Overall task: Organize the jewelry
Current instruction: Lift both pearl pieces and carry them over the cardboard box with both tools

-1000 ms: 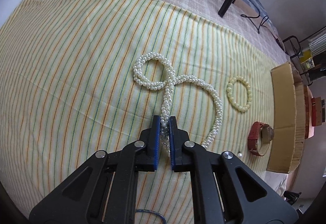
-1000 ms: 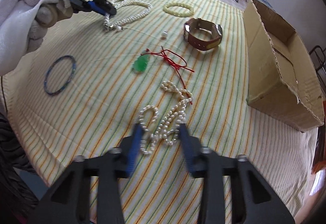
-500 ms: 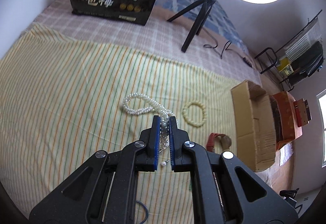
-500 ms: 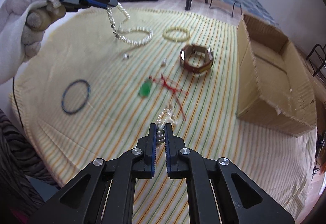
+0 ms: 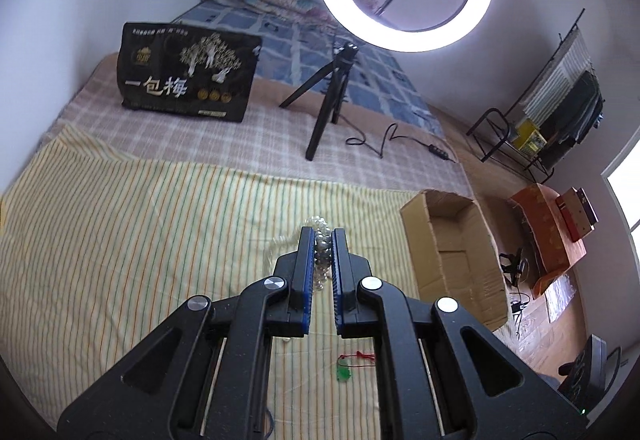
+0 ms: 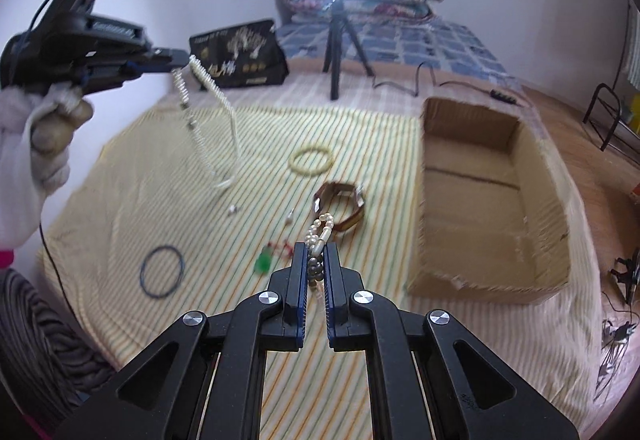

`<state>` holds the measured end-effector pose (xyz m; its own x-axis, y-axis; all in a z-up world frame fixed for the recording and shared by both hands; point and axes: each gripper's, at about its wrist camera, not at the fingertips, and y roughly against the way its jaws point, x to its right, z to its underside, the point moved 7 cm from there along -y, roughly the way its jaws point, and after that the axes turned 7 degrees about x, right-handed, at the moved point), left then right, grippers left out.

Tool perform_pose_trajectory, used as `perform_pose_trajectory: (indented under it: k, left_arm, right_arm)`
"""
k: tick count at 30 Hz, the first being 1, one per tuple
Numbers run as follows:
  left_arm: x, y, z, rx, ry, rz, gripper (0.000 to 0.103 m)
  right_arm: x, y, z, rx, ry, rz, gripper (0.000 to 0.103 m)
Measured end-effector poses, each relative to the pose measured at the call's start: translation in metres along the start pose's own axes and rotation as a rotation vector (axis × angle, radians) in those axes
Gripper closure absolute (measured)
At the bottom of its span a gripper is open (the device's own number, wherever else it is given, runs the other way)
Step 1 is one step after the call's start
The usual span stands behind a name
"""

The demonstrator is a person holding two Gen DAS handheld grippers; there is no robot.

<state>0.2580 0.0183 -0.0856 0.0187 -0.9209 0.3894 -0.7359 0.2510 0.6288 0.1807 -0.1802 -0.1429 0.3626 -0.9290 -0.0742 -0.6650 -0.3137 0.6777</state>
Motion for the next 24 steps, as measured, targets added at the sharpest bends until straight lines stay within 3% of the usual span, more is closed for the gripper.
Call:
perform_pose_trajectory:
  k: [11, 24]
  left_arm:
    - [0.059, 0.011, -0.016, 0.019, -0.069, 0.090, 0.097]
    - [0.171, 0.003, -0.043, 0.040, -0.195, 0.221, 0.097]
  right_arm:
    - [0.045, 0.017, -0.024, 0.070, -0.069, 0.065, 0.097]
    - [0.101, 0.037, -0.046, 0.142, -0.151, 0.129, 0.097]
